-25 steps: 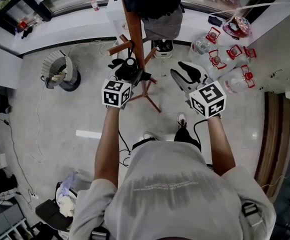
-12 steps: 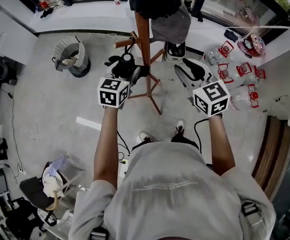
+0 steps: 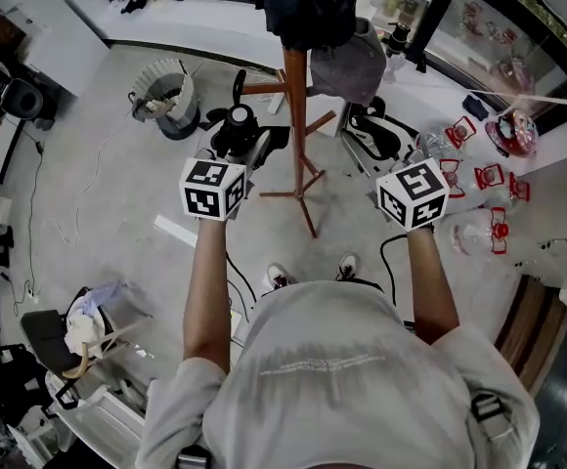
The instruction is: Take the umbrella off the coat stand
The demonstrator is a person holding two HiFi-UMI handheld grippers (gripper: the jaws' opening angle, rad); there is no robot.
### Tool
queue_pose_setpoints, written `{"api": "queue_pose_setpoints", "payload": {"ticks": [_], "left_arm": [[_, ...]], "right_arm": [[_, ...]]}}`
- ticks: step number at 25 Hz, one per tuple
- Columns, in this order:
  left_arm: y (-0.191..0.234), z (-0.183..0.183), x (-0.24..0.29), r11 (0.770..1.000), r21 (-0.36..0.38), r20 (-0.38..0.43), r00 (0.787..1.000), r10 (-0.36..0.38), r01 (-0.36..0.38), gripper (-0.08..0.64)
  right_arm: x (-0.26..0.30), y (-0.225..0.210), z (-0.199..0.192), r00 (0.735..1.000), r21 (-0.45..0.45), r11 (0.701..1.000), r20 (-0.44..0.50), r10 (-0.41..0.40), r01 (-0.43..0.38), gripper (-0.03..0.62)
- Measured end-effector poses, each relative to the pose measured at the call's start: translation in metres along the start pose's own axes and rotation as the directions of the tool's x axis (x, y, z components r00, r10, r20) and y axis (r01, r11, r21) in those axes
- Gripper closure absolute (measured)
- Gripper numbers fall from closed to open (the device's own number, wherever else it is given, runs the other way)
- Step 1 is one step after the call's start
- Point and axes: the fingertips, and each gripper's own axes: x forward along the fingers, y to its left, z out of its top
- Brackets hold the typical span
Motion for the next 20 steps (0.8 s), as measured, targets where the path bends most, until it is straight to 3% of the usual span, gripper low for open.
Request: {"api": "queue_pose_setpoints", "payload": {"ticks": [7,14,20], "left_arm": [[0.012,0.021,-0.039,0.993,-0.023,0.064,0.991,0.118,-0.117,0.285],[0.021,0.025,-0.091,0.968,-0.041,0.120,0.961,0.249,-0.246,0.287],[0.024,0.012,-0.134,0.945,-0.074,0.107,0.939,0.325,-0.319,0.287]], "right_arm": [[0.018,0.008,0.018,0.995,-0.029,0.995,0.039,0.092,-0.091,0.434],[0.036,0.040,0.030,0.977,-0.069,0.977,0.062,0.205,-0.201,0.451],[0.046,0.066,0.040,0.962,-0.082,0.965,0.098,0.255,-0.247,0.527]]}}
